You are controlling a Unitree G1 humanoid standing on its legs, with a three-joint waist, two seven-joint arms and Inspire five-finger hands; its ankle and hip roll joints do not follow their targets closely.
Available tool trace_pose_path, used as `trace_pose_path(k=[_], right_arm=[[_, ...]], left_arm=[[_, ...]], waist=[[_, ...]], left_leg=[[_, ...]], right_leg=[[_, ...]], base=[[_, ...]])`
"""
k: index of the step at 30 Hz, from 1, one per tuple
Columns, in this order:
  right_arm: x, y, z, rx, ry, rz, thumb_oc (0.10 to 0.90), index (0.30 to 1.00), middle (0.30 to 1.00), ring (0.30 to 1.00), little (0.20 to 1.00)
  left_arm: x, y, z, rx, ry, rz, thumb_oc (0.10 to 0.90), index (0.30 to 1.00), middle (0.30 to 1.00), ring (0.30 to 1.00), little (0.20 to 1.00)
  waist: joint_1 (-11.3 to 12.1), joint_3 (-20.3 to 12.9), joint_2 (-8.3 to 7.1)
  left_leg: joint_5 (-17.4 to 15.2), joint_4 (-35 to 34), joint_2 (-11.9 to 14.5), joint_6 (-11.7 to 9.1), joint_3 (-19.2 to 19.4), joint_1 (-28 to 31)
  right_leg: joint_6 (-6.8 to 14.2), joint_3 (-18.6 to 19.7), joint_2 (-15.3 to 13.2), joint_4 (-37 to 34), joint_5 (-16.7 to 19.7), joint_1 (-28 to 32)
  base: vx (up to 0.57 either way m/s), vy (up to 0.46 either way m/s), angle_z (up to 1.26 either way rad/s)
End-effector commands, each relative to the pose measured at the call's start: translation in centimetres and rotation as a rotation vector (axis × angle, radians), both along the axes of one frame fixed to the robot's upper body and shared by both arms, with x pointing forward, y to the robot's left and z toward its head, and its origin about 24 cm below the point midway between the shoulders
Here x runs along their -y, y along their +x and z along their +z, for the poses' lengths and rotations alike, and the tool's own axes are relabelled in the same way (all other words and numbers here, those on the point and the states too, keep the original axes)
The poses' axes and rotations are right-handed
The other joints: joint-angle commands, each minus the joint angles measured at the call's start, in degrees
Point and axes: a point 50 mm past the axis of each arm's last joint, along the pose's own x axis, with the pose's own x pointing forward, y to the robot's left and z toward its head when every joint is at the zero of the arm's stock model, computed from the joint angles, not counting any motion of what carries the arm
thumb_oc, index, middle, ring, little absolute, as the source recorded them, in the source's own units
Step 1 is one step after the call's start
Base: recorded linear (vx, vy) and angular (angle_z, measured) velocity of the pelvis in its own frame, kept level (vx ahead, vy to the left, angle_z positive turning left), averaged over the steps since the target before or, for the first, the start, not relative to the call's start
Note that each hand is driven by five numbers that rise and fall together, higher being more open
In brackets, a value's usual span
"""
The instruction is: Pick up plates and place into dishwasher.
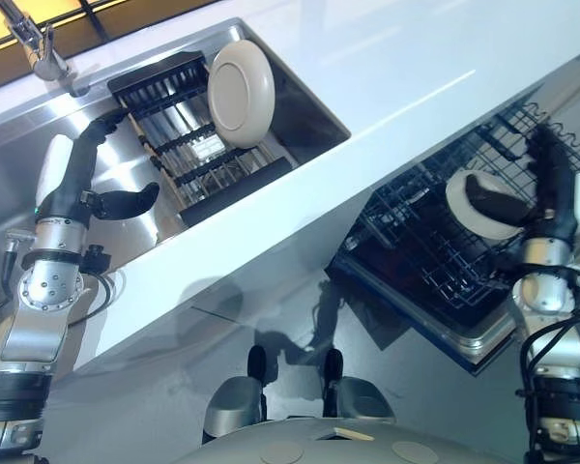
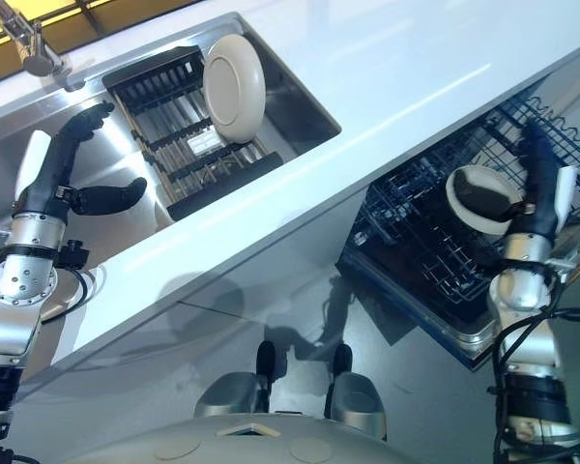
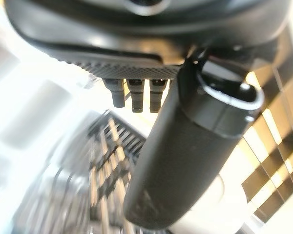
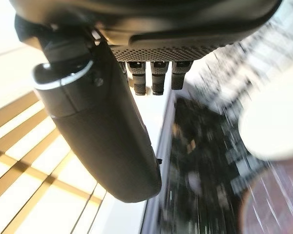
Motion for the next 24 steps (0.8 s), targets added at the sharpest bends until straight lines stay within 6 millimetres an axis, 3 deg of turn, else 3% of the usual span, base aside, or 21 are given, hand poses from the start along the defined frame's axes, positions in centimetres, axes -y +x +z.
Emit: trace_pose_path(k=[1, 6, 11, 18, 24], right_arm=[[-2.7, 0.2, 3.9, 0.19, -0.034, 0.223, 0.8, 0.9, 0.9, 0.9, 0.9], [-7.0, 0.4, 0.4, 0.009, 0.078, 0.447, 0.8, 0.9, 0.9, 0.9, 0.9], [-10.9, -0.2, -2.9, -0.175, 0.036, 0.626, 0.8, 0.9, 0.9, 0.9, 0.9], [-12.9, -0.6, -3.5, -0.217, -0.1, 0.757, 0.8, 0.9, 0.9, 0.9, 0.9], [-14.4, -1.2, -3.4, -0.235, -0.1, 0.945, 0.8, 0.9, 0.9, 0.9, 0.9]], left_arm=[[0.5, -0.5, 7.7, 0.331, 0.234, -0.022, 0.8, 0.9, 0.9, 0.9, 0.9], [0.9, -0.1, 11.2, 0.353, 0.376, -0.002, 0.8, 0.9, 0.9, 0.9, 0.9], [1.4, 1.1, 16.0, 0.322, 0.551, 0.064, 0.8, 0.9, 0.9, 0.9, 0.9], [1.9, 3.5, 19.4, 0.255, 0.733, 0.135, 0.8, 0.9, 0.9, 0.9, 0.9], [2.9, 5.7, 19.5, 0.15, 0.911, 0.138, 0.8, 0.9, 0.9, 0.9, 0.9]], waist=[[-2.48, -8.61, 1.79], [-3.31, -10.02, 2.97], [-4.63, -10.77, 4.27], [-6.21, -10.47, 5.38], [-6.79, -10.3, 5.19]], left_leg=[[-3.89, 1.62, -3.77, 1.08, 1.28, -1.96], [-4.0, 1.22, -4.14, 1.19, 2.17, -1.55], [-4.6, 0.98, -4.37, 1.47, 3.2, -0.86], [-4.72, 0.91, -4.39, 1.73, 4.61, -0.7], [-4.96, 0.89, -4.41, 1.94, 5.48, -0.51]], right_leg=[[2.92, -0.41, 1.42, 2.45, -2.15, -0.21], [3.6, 0.17, 0.74, 1.76, -1.64, -0.28], [4.33, 0.73, 0.36, 1.98, -2.14, -0.28], [4.86, 1.76, 0.48, 2.84, -2.0, -1.12], [5.28, 2.81, 0.92, 3.61, -1.71, -1.77]], base=[[-0.01, 0.107, -0.14], [0.0, 0.104, -0.11], [0.02, 0.068, 0.01], [0.01, 0.03, -0.01], [0.02, -0.001, -0.12]])
